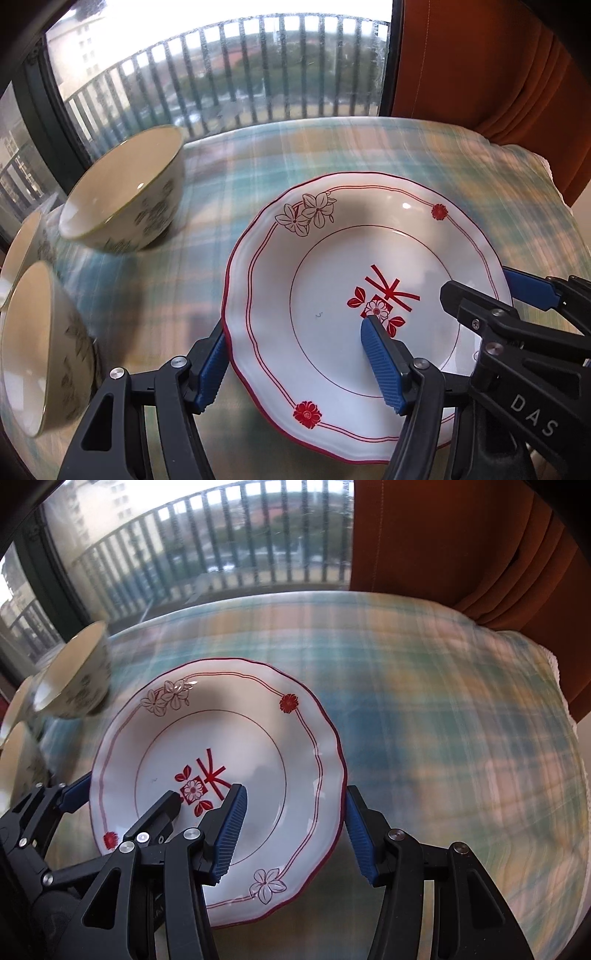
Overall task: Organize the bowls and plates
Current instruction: 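Grasp the rim of the red-trimmed white dish with the right gripper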
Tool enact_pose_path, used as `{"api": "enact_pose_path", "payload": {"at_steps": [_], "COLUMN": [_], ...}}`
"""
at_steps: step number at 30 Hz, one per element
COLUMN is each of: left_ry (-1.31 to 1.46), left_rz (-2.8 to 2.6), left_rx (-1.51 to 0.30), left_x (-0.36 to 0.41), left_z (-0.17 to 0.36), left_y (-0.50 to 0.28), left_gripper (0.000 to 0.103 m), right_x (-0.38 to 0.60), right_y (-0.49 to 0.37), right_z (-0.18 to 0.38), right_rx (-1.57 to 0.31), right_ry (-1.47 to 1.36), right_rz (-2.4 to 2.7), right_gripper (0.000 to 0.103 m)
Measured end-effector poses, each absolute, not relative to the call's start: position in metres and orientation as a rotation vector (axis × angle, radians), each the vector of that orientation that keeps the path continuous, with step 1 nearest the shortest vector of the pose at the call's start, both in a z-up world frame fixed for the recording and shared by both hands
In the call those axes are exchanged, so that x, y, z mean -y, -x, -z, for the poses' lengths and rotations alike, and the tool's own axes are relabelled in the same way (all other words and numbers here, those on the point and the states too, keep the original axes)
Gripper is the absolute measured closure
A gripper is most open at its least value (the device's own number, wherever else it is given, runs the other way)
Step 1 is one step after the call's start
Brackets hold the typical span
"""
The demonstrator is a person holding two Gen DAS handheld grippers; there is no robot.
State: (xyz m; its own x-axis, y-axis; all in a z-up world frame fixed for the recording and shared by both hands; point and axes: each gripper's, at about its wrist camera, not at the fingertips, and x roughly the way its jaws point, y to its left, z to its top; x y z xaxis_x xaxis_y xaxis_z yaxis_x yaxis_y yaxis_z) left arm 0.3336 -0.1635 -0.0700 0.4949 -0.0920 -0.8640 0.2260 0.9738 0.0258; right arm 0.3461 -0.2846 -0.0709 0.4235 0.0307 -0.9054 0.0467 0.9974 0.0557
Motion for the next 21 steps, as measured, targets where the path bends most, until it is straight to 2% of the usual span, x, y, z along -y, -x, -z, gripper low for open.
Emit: {"api": "enact_pose_path", "payload": {"at_steps": [7, 14, 16, 17, 21], "left_ry": [-0.146, -0.177, -0.161, -0.147, -0.142], "left_rz": [0.208, 0.194, 0.190, 0.186, 0.199], "left_rx": [-1.033, -0.981, -0.980, -0.982, -0.979], "left_x": [0.152, 0.154, 0.153, 0.152, 0.157], "left_z": [0.072, 0.073, 0.075, 0.075, 0.077], "left_y": [-0.315, -0.329, -0.337, -0.340, -0.343], "left_gripper": [0.032, 0.033, 0.033, 0.033, 0.034], "right_x": [0.269, 0.276, 0.275, 0.275, 0.274], "right_y": [-0.322, -0.335, -0.341, -0.343, -0.345], "right_z": [0.068, 0.075, 0.079, 0.082, 0.081], "right_rx": [-1.143, -1.114, -1.108, -1.109, -1.104], "right_ry": [-0.056, -0.047, -0.020, -0.006, 0.009], "right_rz": [-0.032, -0.040, -0.023, -0.017, -0.016], "right_gripper": [0.047, 0.047, 0.062, 0.066, 0.064]}}
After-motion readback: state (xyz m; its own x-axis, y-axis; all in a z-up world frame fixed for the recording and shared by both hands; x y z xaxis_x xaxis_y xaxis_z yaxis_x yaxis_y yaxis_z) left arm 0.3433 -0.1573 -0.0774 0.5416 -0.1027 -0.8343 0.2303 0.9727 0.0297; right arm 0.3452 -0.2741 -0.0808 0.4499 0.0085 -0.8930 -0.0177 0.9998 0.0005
